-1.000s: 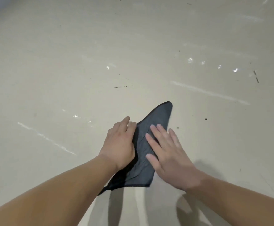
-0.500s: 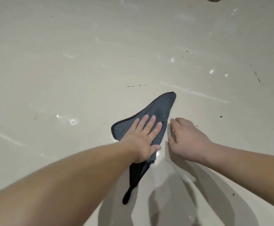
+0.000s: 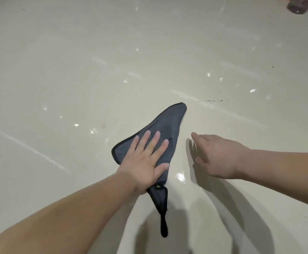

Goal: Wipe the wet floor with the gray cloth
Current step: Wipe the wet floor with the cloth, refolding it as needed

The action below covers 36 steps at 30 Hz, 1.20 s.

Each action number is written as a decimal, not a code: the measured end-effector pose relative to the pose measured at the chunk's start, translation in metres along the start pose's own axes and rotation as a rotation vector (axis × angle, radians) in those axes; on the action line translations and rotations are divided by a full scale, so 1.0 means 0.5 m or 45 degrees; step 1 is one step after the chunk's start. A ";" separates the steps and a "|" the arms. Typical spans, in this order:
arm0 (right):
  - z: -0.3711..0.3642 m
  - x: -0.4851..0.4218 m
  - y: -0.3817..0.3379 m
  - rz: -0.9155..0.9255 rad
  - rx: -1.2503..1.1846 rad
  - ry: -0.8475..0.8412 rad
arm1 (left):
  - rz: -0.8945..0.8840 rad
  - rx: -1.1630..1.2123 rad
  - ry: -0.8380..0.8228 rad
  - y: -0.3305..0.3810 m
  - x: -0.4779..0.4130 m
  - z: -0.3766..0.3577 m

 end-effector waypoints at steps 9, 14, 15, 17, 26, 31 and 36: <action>-0.020 -0.016 -0.129 0.010 -0.101 -0.003 | 0.550 0.271 0.179 -0.096 0.003 -0.002; -0.039 0.029 -0.071 -0.035 -0.154 0.079 | 0.662 0.359 0.145 0.023 0.071 -0.029; -0.045 0.039 -0.054 -0.045 -0.157 0.090 | 0.630 0.340 0.129 0.053 0.086 -0.039; -0.059 0.060 -0.015 -0.051 -0.151 0.119 | 0.545 0.275 0.136 0.119 0.112 -0.053; -0.075 0.081 0.082 0.192 0.103 0.248 | 0.223 0.167 -0.052 0.347 0.196 -0.100; -0.099 0.091 0.033 0.329 0.083 0.340 | 0.594 0.416 -0.543 0.385 0.273 -0.084; -0.203 0.121 0.017 0.320 0.188 0.189 | 0.732 0.587 -0.582 0.419 0.304 0.006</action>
Point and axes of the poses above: each hand's wrist, its own x-axis away from the middle knuckle, its own z-axis out of the back of the hand, y = z × x, the point moved 6 cm from there along -x, towards the middle knuckle
